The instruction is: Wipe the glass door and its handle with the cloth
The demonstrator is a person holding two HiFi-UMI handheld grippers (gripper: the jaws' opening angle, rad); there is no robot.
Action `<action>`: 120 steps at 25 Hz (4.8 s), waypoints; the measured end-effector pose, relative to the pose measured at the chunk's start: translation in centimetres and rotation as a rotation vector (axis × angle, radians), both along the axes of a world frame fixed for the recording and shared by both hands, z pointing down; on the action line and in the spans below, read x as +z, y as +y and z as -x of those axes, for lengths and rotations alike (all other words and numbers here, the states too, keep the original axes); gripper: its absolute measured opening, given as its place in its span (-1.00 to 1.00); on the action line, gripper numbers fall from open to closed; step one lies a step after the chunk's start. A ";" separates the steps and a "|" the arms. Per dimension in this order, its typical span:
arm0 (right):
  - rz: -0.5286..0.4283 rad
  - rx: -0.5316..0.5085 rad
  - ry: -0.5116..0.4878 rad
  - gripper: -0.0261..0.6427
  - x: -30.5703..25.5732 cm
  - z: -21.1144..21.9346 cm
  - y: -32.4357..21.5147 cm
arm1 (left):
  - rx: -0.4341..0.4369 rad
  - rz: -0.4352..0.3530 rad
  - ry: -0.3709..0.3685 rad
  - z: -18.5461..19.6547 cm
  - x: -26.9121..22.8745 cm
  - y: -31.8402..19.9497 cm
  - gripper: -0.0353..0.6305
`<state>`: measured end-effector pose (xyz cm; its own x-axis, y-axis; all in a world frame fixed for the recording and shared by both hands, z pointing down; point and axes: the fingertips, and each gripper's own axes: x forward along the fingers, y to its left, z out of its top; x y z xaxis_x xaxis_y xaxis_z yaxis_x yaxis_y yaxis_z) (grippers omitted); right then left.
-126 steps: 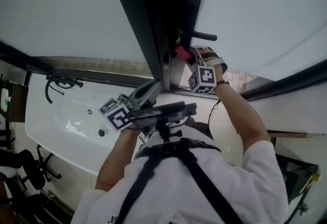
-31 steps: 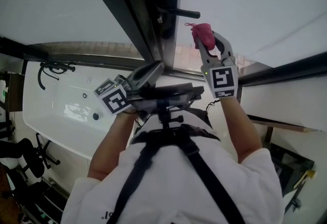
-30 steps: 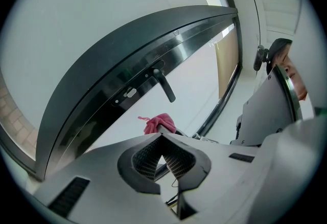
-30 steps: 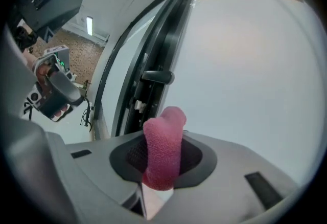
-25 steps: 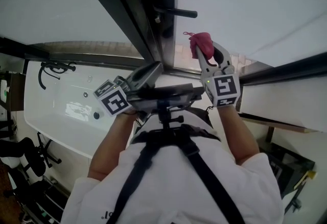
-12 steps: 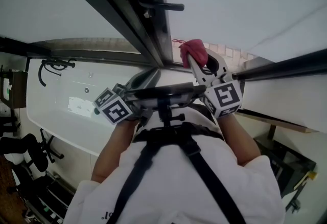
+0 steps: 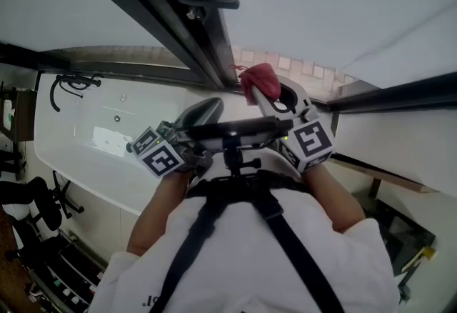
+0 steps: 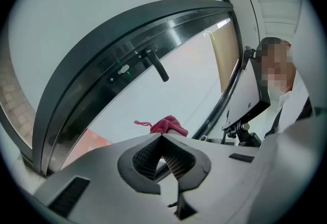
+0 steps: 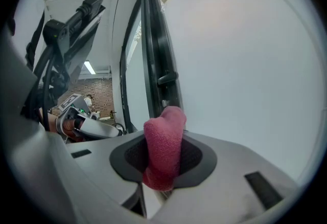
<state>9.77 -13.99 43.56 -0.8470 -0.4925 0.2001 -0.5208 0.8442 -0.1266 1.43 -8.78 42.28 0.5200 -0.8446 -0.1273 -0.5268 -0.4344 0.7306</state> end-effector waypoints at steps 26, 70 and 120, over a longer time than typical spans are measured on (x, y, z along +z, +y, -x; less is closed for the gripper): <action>0.040 -0.100 -0.059 -0.62 0.3 -0.4 0.7 | -0.019 -0.004 -0.023 -2.5 -0.2 0.3 -0.92; 0.060 0.002 -0.104 -0.63 -2.3 6.7 1.0 | 0.052 0.031 0.010 6.3 0.4 2.8 -0.92; 0.066 0.082 -0.052 -0.64 -2.5 6.7 -2.7 | 0.092 0.026 0.014 8.5 0.4 0.3 -0.92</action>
